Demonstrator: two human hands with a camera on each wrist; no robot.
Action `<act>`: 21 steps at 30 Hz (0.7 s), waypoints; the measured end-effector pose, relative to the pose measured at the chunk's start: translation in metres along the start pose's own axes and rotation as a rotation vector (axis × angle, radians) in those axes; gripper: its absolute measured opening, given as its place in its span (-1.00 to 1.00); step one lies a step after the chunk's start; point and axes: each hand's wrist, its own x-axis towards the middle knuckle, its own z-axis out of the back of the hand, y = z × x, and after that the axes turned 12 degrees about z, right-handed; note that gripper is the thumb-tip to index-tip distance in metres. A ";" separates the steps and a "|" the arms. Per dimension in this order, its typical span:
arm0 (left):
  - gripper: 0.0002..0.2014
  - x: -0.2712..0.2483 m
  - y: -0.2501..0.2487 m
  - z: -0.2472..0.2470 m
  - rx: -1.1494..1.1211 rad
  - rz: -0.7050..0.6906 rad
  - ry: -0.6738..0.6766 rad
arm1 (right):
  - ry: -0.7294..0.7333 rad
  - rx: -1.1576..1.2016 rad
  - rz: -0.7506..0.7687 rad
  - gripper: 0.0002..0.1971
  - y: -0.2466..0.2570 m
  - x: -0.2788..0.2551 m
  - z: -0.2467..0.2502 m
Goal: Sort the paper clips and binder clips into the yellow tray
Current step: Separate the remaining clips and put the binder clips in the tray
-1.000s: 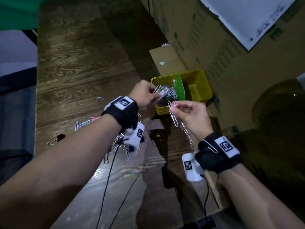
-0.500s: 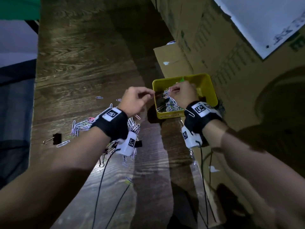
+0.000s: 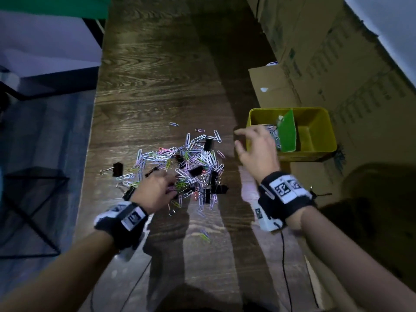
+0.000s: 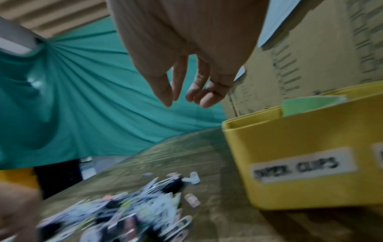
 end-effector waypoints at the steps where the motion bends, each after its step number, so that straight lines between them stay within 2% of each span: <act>1: -0.71 -0.005 -0.002 -0.008 0.018 -0.004 -0.037 | 0.024 0.024 0.053 -0.74 0.013 -0.008 -0.009; 4: -0.70 -0.013 0.003 -0.021 -0.038 0.003 -0.240 | 0.197 0.091 0.223 -0.78 0.044 -0.031 -0.044; 6: -0.69 -0.013 0.017 -0.023 -0.155 0.109 -0.318 | 0.364 0.053 0.325 -0.77 0.058 -0.044 -0.068; 8: -0.67 -0.013 0.031 -0.023 -0.228 0.176 -0.303 | 0.490 -0.001 0.398 -0.71 0.068 -0.054 -0.089; 10: -0.68 -0.014 0.038 -0.024 -0.240 0.119 -0.240 | 0.605 -0.055 0.416 -0.63 0.078 -0.061 -0.104; 15: -0.86 -0.012 0.049 -0.012 -0.239 -0.039 -0.123 | 0.643 -0.156 0.440 -0.56 0.094 -0.068 -0.133; 18: -0.95 -0.008 0.059 0.001 -0.323 -0.082 -0.179 | 0.660 -0.192 0.418 -0.47 0.095 -0.070 -0.144; 21: -0.95 0.006 0.074 0.023 -0.385 -0.007 -0.277 | 0.669 -0.244 0.426 -0.52 0.092 -0.074 -0.151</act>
